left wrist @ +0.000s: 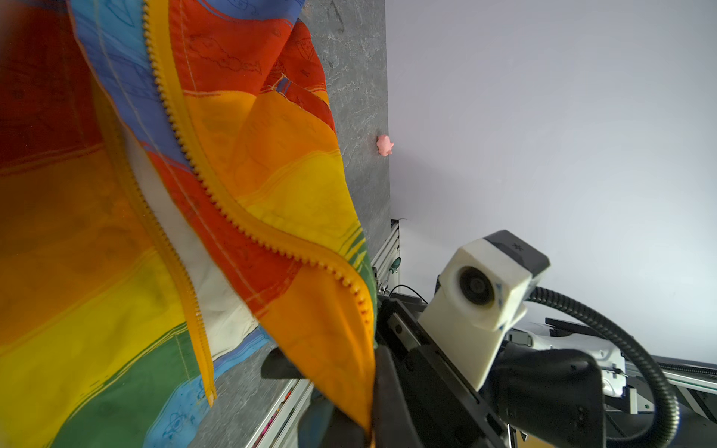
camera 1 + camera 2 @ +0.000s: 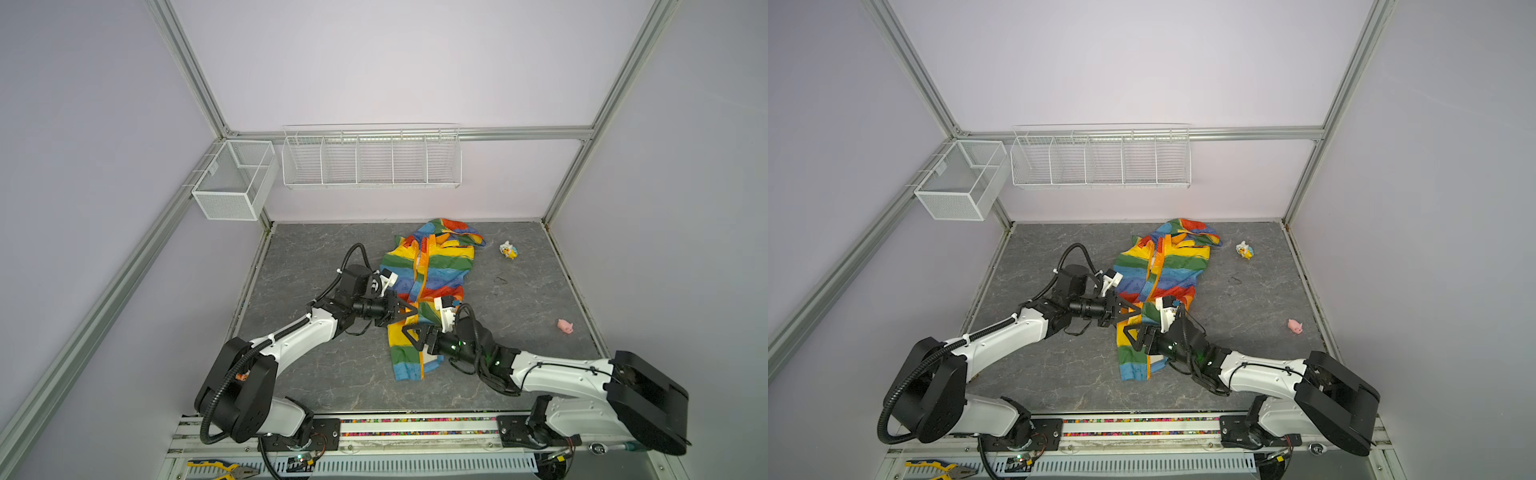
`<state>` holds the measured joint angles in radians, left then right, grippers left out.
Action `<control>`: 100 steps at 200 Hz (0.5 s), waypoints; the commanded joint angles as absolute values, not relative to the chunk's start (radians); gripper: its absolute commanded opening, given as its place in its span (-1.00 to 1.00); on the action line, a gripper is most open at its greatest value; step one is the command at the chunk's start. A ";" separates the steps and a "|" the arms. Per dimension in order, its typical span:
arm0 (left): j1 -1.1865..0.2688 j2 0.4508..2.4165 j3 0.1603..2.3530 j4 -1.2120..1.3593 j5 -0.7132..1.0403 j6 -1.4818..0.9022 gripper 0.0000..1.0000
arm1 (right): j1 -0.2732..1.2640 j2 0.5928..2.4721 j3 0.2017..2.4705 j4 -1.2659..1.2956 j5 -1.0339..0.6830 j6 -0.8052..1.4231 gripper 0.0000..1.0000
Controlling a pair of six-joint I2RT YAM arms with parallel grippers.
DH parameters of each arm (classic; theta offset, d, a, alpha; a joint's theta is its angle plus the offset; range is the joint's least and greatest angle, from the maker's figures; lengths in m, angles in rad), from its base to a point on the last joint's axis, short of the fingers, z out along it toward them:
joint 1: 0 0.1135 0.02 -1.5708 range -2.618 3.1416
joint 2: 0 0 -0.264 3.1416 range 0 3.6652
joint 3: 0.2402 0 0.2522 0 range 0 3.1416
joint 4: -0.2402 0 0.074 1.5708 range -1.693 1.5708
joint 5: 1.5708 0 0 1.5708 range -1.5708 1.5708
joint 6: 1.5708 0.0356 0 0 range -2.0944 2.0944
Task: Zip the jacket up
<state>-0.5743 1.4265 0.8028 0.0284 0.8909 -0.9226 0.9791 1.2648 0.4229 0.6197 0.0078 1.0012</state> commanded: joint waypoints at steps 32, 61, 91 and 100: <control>-0.575 1.413 0.828 0.022 0.903 -0.908 -1.00 | 0.953 1.188 0.402 0.618 0.024 0.979 0.71; -0.571 1.407 0.823 0.016 0.901 -0.904 -1.00 | 0.935 1.181 0.382 0.645 0.024 0.995 0.72; -0.561 1.404 0.821 0.001 0.903 -0.891 -1.00 | 0.922 1.190 0.402 0.635 -0.003 0.991 0.47; -0.557 1.402 0.821 -0.001 0.902 -0.890 -1.00 | 0.921 1.199 0.409 0.635 -0.015 0.989 0.37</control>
